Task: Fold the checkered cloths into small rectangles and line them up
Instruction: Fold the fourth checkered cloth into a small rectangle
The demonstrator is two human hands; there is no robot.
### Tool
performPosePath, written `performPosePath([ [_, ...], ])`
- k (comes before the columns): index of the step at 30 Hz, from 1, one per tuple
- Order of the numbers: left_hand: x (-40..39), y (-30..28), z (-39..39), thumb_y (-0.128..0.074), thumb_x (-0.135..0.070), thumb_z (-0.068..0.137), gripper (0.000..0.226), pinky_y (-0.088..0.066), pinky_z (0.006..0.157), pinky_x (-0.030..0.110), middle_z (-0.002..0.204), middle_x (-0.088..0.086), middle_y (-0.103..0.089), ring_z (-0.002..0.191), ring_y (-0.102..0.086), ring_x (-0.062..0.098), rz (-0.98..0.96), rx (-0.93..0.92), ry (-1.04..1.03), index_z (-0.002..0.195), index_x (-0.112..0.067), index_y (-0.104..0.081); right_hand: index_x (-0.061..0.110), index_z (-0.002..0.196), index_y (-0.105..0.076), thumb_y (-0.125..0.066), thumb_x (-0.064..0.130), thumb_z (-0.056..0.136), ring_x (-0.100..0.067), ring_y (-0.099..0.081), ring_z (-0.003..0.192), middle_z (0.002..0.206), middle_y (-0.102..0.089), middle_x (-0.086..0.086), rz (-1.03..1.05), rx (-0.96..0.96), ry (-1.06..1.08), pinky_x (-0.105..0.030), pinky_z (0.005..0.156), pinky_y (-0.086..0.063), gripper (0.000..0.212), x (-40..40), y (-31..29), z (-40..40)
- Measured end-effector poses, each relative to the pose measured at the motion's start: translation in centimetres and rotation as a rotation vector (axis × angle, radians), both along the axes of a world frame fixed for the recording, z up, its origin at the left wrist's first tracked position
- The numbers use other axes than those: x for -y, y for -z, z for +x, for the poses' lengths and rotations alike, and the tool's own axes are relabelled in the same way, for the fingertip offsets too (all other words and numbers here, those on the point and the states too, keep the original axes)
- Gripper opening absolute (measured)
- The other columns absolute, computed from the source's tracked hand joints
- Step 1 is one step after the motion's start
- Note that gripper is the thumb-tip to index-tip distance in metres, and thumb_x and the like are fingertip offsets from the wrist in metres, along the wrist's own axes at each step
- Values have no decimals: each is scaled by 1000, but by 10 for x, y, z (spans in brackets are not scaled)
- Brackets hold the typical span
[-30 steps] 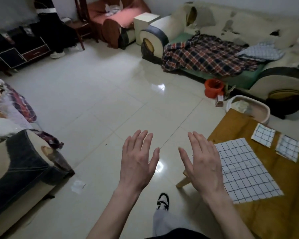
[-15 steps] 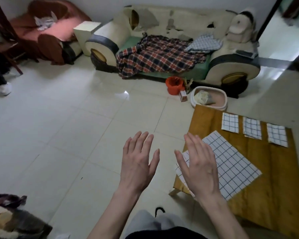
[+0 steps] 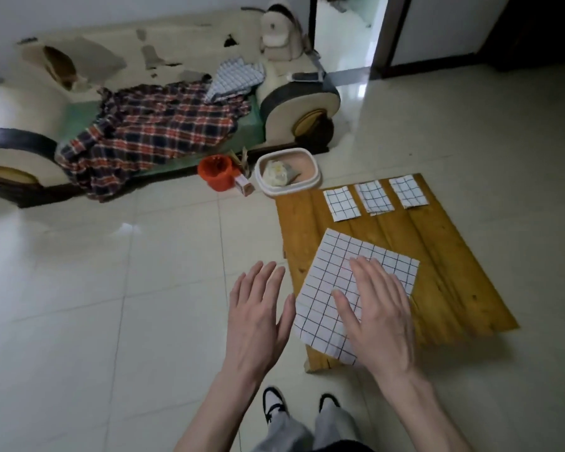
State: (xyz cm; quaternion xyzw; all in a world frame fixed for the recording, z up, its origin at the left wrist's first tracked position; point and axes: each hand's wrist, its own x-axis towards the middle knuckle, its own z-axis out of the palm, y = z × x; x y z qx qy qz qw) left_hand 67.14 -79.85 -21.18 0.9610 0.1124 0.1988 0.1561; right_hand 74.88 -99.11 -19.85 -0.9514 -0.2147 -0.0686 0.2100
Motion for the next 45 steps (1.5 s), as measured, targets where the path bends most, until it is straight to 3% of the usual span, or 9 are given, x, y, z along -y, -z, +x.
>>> performPosePath([
  [6, -2, 13, 49, -47, -41, 108, 47, -38, 118, 51, 150, 4, -58, 149, -44, 23, -47, -31, 190, 146, -14, -58, 15, 156, -45, -36, 56, 107, -22, -37, 153, 161, -48, -5, 4, 5, 126, -51, 125, -31, 65, 14, 11, 23],
  [12, 17, 38, 90, -56, -33, 106, 44, -38, 120, 47, 150, 1, -58, 149, -43, 20, -110, -32, 321, 145, -13, -59, 17, 158, -41, -36, 57, 107, -19, -30, 157, 164, -43, -2, -12, -21, 204, -43, 128, -21, 65, 39, 31, 51],
  [17, 31, 69, 120, -53, -34, 107, 45, -34, 123, 42, 152, 1, -57, 150, -41, 19, -121, -84, 371, 147, -14, -58, 17, 157, -43, -39, 57, 106, -18, -30, 157, 164, -43, -2, 12, -72, 237, -49, 126, -29, 65, 59, 71, 67],
  [20, 32, 93, 138, -54, -34, 107, 45, -35, 122, 41, 152, 1, -57, 150, -41, 20, -129, -122, 392, 147, -14, -58, 17, 158, -43, -39, 56, 106, -18, -30, 157, 164, -43, -2, -4, -103, 226, -45, 127, -24, 65, 67, 101, 73],
  [30, 25, 221, 183, -49, -36, 107, 43, -39, 119, 41, 148, 0, -60, 147, -45, 19, -175, -219, 483, 143, -15, -61, 18, 158, -42, -43, 51, 106, -16, -30, 156, 164, -42, 0, -61, -168, 245, -30, 129, -12, 62, 83, 223, 108],
  [41, 27, 373, 224, -56, -29, 105, 48, -36, 121, 45, 153, 0, -55, 149, -42, 19, -135, -267, 615, 151, -14, -53, 14, 156, -46, -42, 50, 107, -18, -31, 156, 162, -45, -3, -97, -189, 185, -45, 124, -33, 61, 94, 380, 135],
  [45, 22, 414, 230, -54, -30, 106, 51, -38, 120, 46, 157, -3, -50, 151, -38, 18, -111, -308, 626, 155, -17, -49, 12, 158, -43, -38, 48, 107, -18, -26, 158, 166, -39, -4, -142, -219, 168, -40, 127, -25, 62, 101, 427, 145],
])
